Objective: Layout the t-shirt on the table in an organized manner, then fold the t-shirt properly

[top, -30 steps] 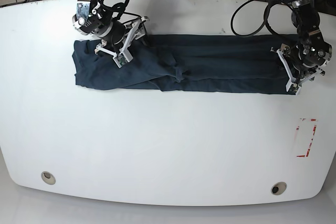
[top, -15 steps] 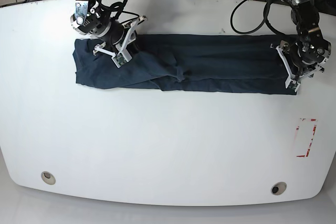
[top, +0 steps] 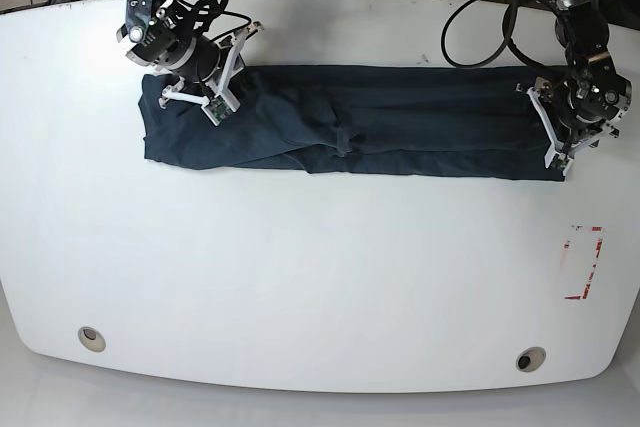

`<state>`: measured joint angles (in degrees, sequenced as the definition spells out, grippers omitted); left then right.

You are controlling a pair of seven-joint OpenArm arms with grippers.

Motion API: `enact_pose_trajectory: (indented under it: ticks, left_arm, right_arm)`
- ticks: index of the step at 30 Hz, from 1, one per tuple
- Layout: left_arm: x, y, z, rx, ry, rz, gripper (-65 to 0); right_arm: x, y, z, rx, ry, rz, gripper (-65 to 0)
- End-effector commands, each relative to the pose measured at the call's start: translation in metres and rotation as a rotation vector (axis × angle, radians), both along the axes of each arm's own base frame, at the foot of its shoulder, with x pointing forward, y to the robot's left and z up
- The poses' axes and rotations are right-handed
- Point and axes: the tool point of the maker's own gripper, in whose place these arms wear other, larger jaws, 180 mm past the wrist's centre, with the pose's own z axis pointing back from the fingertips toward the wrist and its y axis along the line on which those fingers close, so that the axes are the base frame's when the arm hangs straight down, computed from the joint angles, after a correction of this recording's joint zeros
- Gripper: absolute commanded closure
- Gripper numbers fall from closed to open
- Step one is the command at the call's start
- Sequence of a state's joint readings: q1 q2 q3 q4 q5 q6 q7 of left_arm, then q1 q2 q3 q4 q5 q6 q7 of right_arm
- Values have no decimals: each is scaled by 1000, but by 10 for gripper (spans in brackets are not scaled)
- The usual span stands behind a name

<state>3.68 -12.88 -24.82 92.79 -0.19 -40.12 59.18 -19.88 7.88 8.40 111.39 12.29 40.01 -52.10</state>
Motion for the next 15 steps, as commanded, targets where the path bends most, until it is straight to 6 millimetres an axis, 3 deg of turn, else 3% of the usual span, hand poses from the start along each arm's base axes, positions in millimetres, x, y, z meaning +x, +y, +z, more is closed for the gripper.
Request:
enact_pose_trajectory:
  ticks: [1, 5, 11, 15]
  left_arm:
    - [9, 5, 12, 14, -38, -2, -339]
    - [9, 5, 12, 14, -38, -2, -339]
    - [9, 5, 11, 12, -38, -2, -339]
    - [9, 5, 11, 12, -38, -2, -339]
  right_arm:
    - [1, -3, 6, -1, -23, 7, -95]
    - [-1, -2, 6, 5, -19, 9, -119]
    - [1, 11, 7, 42, -21, -10, -319]
    - [4, 15, 9, 58, -30, -16, -384]
